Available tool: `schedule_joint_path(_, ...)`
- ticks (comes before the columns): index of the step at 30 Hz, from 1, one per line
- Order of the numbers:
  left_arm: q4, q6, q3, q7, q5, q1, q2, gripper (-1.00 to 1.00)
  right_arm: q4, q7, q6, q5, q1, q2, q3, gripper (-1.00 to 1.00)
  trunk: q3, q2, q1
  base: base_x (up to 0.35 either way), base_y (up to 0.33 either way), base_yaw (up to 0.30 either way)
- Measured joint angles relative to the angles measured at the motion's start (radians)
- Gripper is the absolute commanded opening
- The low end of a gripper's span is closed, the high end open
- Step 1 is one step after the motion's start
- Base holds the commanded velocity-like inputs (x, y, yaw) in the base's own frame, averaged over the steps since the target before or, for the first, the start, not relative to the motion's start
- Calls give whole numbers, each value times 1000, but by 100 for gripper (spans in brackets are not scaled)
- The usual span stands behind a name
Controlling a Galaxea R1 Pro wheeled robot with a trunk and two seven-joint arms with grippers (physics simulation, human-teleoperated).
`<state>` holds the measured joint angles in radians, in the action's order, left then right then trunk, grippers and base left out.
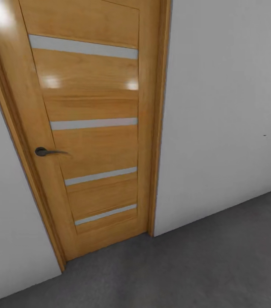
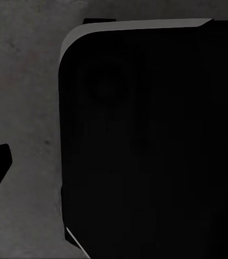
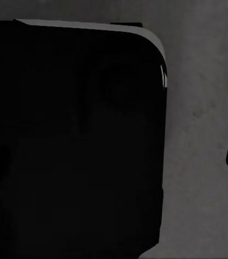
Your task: Move the two storage containers from the living room to the garage. In the garage, place one container on the floor and stack the other container on top of it (either order is fine).
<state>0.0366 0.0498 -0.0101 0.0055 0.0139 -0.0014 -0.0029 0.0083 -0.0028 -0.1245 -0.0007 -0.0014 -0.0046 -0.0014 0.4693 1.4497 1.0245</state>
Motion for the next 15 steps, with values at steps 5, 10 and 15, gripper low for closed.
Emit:
schedule_joint_path(5,0,0,0,0,0,0,0,100,0,0,0,1,0,0,0,100,0,0,0,293,-205,268)
schedule_joint_path(10,0,0,0,0,0,0,0,100,0,0,0,1,0,0,0,100,0,0,0,293,-205,268)
schedule_joint_path(15,0,0,0,0,0,0,0,100,0,0,0,1,0,0,0,100,0,0,0,293,-205,268)
